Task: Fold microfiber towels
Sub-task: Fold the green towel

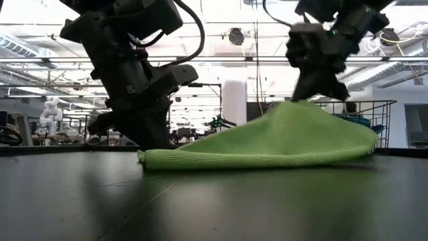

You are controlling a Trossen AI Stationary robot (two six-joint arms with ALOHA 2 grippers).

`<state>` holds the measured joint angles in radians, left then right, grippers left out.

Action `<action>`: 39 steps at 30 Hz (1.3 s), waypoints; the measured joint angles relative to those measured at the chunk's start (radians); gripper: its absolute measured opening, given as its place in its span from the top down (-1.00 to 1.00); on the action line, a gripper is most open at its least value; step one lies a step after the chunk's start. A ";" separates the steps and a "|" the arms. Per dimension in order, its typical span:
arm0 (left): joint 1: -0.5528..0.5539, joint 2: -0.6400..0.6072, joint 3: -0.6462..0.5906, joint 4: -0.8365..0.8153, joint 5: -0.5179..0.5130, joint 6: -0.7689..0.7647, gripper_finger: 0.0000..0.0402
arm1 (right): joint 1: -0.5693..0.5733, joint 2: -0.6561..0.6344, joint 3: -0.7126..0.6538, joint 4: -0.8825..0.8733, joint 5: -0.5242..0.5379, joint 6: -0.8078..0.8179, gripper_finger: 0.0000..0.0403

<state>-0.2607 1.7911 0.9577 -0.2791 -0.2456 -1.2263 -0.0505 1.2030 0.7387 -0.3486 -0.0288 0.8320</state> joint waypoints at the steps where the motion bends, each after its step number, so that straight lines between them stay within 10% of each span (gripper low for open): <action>1: 0.002 0.006 0.000 0.009 -0.005 0.000 0.87 | 0.000 0.000 0.014 0.002 0.000 -0.001 1.00; 15: 0.062 0.048 0.000 0.181 -0.033 0.103 0.87 | 0.024 0.230 0.087 0.308 -0.132 0.017 1.00; 29: 0.061 0.049 0.000 0.190 0.011 0.118 0.87 | 0.039 0.566 0.438 0.385 -0.229 -0.166 1.00; 39: 0.001 -0.110 0.000 -0.120 0.072 0.060 0.87 | 0.025 0.627 0.467 0.360 -0.261 -0.196 1.00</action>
<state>-0.2599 1.6814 0.9578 -0.3988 -0.1734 -1.1659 -0.0256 1.8304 1.2053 0.0117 -0.2895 0.6363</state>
